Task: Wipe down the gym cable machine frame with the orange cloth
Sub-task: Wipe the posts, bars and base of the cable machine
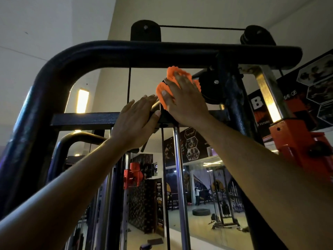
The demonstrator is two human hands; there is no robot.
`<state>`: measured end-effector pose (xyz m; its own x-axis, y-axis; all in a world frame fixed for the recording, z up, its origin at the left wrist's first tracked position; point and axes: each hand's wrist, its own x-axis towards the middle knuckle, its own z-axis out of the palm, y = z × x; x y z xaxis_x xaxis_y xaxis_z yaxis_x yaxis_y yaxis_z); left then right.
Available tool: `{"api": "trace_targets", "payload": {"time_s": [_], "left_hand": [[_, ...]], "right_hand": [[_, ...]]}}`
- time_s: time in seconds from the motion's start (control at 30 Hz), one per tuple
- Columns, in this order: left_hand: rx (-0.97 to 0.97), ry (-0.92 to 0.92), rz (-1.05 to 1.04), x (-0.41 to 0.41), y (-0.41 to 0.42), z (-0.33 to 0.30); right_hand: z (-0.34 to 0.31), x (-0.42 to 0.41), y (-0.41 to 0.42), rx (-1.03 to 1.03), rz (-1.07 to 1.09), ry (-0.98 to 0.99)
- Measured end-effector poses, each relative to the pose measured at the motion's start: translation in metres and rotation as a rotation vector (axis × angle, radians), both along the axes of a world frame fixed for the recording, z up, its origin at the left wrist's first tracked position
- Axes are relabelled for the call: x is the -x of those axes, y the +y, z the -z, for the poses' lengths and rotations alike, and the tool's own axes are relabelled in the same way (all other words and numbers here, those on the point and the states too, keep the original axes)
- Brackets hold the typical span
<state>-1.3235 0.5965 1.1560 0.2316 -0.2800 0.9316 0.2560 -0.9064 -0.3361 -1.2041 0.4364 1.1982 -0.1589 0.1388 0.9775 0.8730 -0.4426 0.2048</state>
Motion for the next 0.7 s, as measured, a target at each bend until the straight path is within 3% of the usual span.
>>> {"api": "trace_targets", "payload": {"time_s": [0.2,0.3,0.43,0.5,0.6,0.7], "left_hand": [[-0.007,-0.025,0.022,0.0,-0.001,0.002],[-0.028,-0.017,0.04,0.001,0.0,0.002],[-0.052,0.01,0.052,-0.008,-0.011,0.003],[-0.086,-0.019,0.015,-0.014,-0.018,0.005],[-0.196,0.002,-0.079,-0.023,-0.027,0.004],[-0.152,0.091,-0.041,-0.032,-0.038,0.003]], "right_hand": [[0.062,-0.026,-0.024,0.009,0.02,-0.069],[0.078,-0.029,-0.052,0.036,0.021,0.005],[0.076,-0.029,-0.075,-0.211,0.043,0.14],[0.084,-0.027,-0.062,-0.157,0.039,0.2],[0.103,-0.033,-0.045,-0.021,0.126,0.142],[0.099,-0.047,-0.075,-0.024,0.18,0.136]]}}
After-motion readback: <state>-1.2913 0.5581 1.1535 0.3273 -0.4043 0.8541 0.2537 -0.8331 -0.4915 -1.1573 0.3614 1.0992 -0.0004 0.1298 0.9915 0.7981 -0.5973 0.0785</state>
